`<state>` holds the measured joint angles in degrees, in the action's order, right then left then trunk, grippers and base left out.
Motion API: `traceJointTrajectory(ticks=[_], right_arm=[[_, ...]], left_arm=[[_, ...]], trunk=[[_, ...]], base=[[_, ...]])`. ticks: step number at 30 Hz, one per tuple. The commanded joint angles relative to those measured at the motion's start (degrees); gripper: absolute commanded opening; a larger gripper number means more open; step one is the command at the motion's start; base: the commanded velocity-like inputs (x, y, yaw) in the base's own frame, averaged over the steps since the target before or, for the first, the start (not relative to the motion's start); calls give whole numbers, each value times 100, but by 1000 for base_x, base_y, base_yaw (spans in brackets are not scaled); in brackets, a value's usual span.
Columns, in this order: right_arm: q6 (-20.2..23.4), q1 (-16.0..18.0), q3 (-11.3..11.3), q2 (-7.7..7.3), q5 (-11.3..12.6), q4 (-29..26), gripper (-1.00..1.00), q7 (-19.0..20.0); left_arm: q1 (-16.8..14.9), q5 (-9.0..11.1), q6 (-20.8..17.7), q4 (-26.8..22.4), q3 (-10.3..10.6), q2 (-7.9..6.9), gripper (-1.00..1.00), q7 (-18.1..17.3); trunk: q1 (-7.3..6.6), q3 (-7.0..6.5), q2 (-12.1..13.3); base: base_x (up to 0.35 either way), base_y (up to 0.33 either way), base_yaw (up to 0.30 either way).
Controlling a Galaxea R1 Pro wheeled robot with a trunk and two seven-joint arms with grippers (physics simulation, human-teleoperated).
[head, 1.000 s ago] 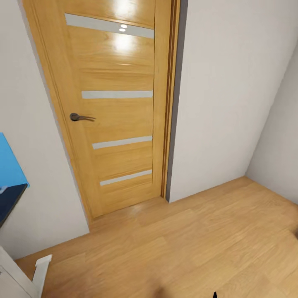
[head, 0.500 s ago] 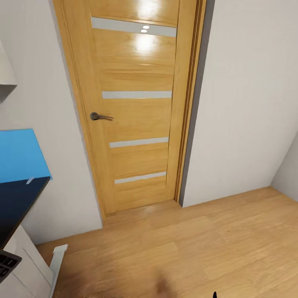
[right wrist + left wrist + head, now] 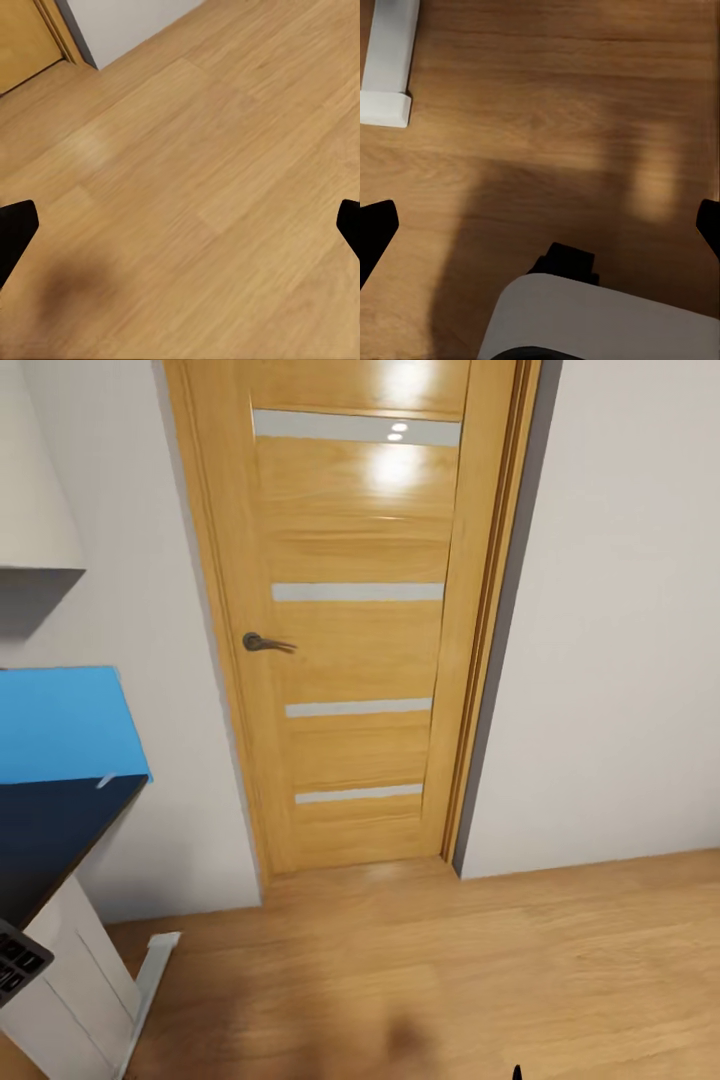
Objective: In the bedroom, organize the workspace by keeping the computer under the desk, ensuring the monitor is on the desk, placing the keyboard on the desk next to the monitor, placing the mouse on the desk next to the keyboard, moving the folder from the swivel chair onto the desk next to the mouse, stacking the notebook on top of the folder with the pen on top of the notebook, and positioning the swivel chair next to the desk.
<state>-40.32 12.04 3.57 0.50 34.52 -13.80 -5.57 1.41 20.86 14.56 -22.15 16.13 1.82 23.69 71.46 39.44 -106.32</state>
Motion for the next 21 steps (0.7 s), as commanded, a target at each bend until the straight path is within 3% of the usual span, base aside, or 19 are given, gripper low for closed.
traceJointTrajectory(ticks=[1,6,13,15,18,21], right_arm=[[-6,1,38,7,-7,-3,100,-58],[20,2,35,13,-4,-5,100,-58],[24,0,30,14,-6,-8,100,-58],[23,3,42,65,-17,-9,100,-52],[24,3,45,121,-21,-7,100,-45],[24,1,51,170,-37,-3,100,-42]], left_arm=[[0,59,20,-9,48,-5,100,39],[0,82,20,-9,28,-36,100,50],[0,309,31,-18,-156,-318,100,55],[0,593,47,24,-275,-508,100,14],[0,796,52,151,-347,-678,100,-174],[0,1155,58,394,-462,-834,100,-652]], trunk=[[1,2,-2],[1,-3,-2],[1,-4,-2],[1,-4,-2],[1,-4,-2],[1,-4,-2]], base=[[104,-302,278],[104,-302,269],[105,-302,64],[134,-300,8],[147,-292,10],[150,-246,101]])
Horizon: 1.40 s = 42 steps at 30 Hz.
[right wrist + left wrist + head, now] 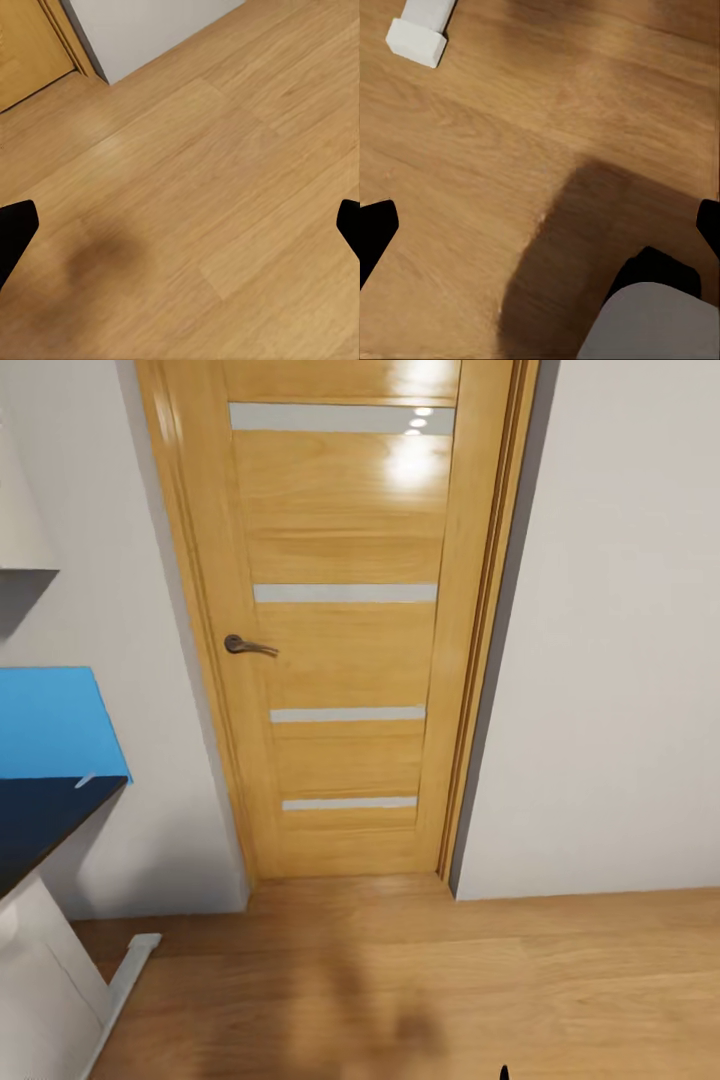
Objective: In the bedroom, organize the workspace by keeping the computer under the desk, ensuring the monitor is on the desk, placing the keyboard on the desk next to the monitor, placing the mouse on the desk next to the keyboard, moving the folder from the swivel chair onto the desk next to the mouse, stacking the notebook on top of the folder with the pen on top of the notebook, and positioning the swivel chair next to the desk.
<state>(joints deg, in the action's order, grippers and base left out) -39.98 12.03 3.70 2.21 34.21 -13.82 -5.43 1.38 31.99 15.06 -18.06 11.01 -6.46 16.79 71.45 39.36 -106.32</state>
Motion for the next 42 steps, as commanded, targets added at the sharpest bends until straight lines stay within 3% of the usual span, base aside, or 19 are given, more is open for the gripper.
traceJointTrajectory(ticks=[1,4,5,8,9,16,26,42], right_arm=[[-10,2,41,12,-30,0,100,-56],[-10,2,42,25,-81,1,100,-57],[-10,2,43,30,-102,1,100,-57],[-10,2,43,33,-119,2,100,-56],[-5,3,124,33,-231,6,100,-55],[-5,4,566,42,-707,233,100,-63],[-3,2,605,76,-748,281,100,-72],[-1,3,606,78,-749,283,100,-71]], left_arm=[[3,286,11,125,-41,-98,100,-304],[3,764,13,338,-209,-248,100,-1048],[3,1015,14,415,-280,-339,100,-1506],[3,1202,9,470,-335,-414,100,-1864],[3,1246,8,483,-350,-421,100,-1944],[3,1290,6,496,-370,-419,100,-2014],[3,1293,6,497,-355,-409,100,-2019],[3,1293,6,497,-362,-409,100,-2021]], trunk=[[1,4,-2],[1,4,-2],[1,4,-2],[1,4,-2],[1,4,-2],[1,4,-2],[1,4,-2],[1,4,-2]], base=[[142,-190,186],[104,-131,226],[41,-50,260],[22,-28,269],[7,-8,278],[2,-3,280],[-18,9,282],[-178,121,282]])
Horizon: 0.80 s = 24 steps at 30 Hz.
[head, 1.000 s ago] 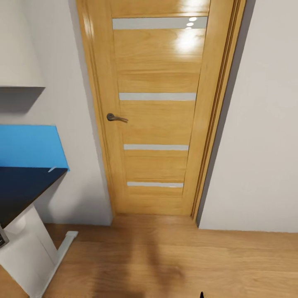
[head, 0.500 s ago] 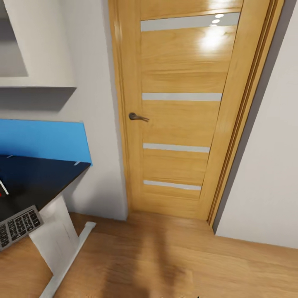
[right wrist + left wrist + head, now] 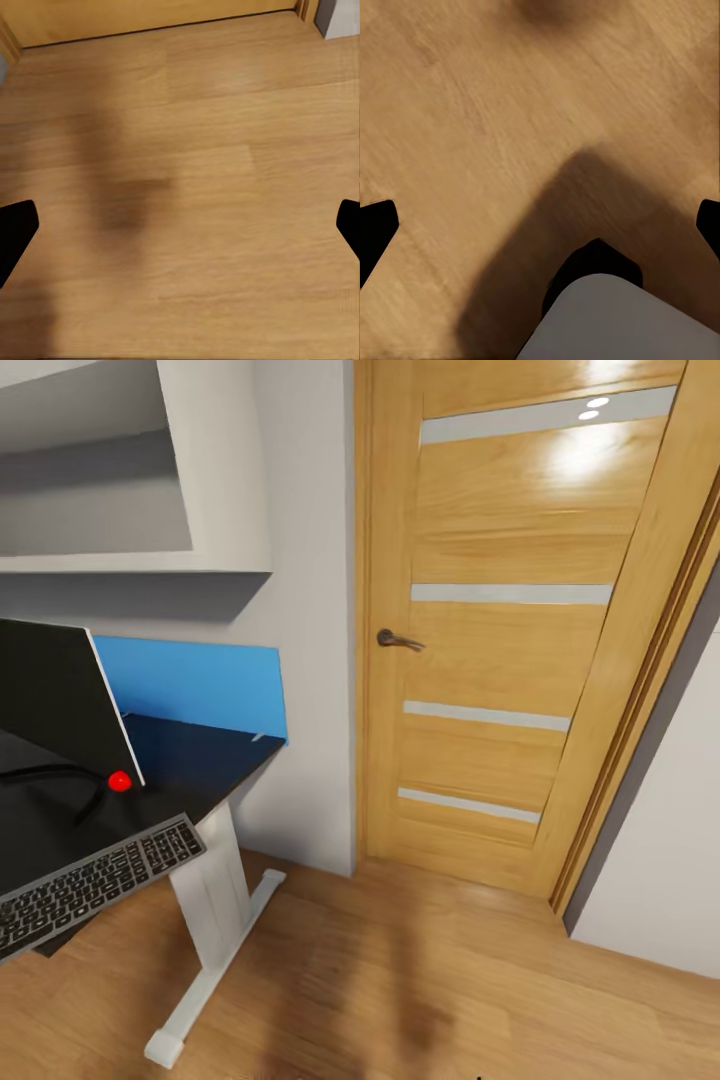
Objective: In the bedroom, organize the workspace by keeping the computer under the desk, ensuring the monitor is on the desk, placing the keyboard on the desk next to the monitor, placing the mouse on the desk next to the keyboard, moving the folder from the swivel chair onto the desk next to the mouse, stacking the notebook on top of the folder with the pen on top of the notebook, and positioning the swivel chair next to the desk.
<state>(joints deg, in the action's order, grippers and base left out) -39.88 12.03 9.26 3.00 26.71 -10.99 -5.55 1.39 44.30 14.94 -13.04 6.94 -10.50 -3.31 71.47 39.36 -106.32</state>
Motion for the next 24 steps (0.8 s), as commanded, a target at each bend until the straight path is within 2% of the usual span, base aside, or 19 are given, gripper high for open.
traceJointTrajectory(ticks=[1,12,17,24], right_arm=[[-12,3,49,-1,0,1,100,-59],[-12,5,49,-1,-5,6,100,-55],[-12,2,49,-1,-8,8,100,-51],[-12,4,49,-1,-8,9,100,-51]], left_arm=[[2,61,17,-6,45,-4,100,-11],[2,61,75,-6,36,-4,100,-8],[2,76,249,-1,36,1,100,-7],[2,78,254,15,36,-2,100,3]], trunk=[[0,4,-2],[0,4,-2],[0,4,-2],[0,4,-2]], base=[[-9,6,282],[-2,-41,282],[0,-251,284],[0,-306,284]])
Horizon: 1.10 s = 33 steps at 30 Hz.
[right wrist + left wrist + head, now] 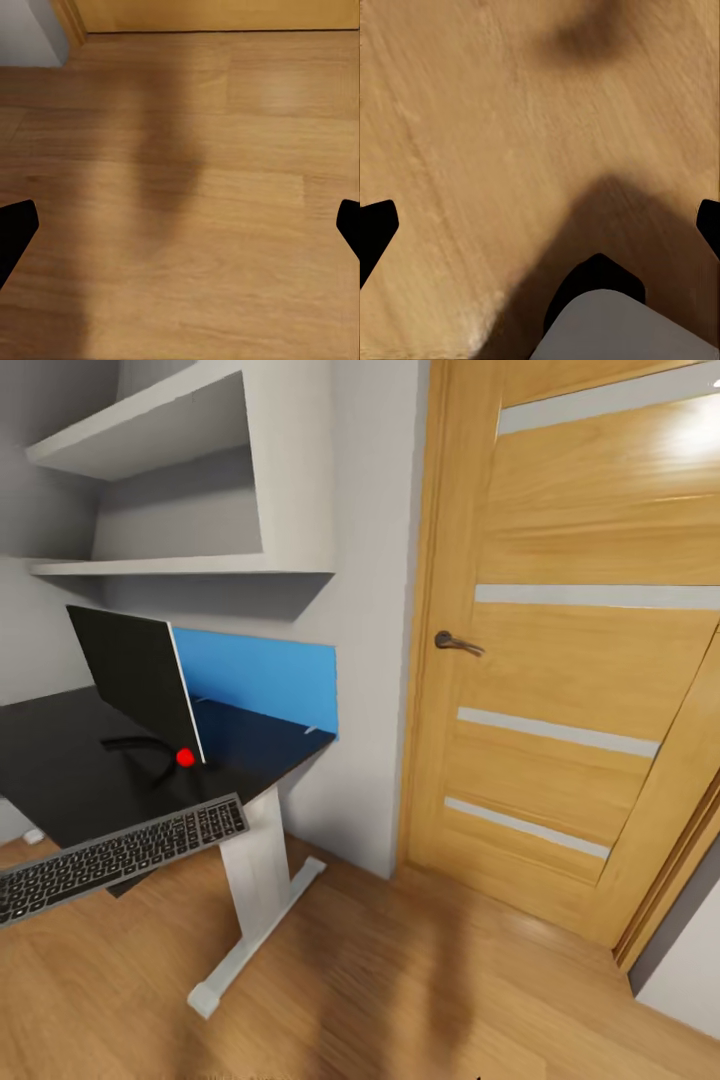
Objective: In the bedroom, organize the workspace by keeping the computer under the desk, ensuring the monitor is on the desk, placing the keyboard on the desk next to the monitor, placing the mouse on the desk next to the keyboard, moving the folder from the swivel chair onto the desk next to the mouse, stacking the notebook on top of the folder with the pen on top of the notebook, and positioning the swivel chair next to the desk.
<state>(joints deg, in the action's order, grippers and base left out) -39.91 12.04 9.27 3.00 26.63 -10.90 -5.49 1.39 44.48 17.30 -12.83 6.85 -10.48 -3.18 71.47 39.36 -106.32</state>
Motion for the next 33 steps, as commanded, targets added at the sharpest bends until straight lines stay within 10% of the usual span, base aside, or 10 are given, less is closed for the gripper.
traceJointTrajectory(ticks=[1,33], right_arm=[[-8,2,49,-1,0,0,100,-57],[-8,2,57,-1,-16,0,100,-57]], left_arm=[[2,61,19,0,45,-5,100,-9],[2,61,19,43,51,2,100,-7]], trunk=[[0,4,-2],[0,4,-2]], base=[[0,-309,284],[0,-83,285]])
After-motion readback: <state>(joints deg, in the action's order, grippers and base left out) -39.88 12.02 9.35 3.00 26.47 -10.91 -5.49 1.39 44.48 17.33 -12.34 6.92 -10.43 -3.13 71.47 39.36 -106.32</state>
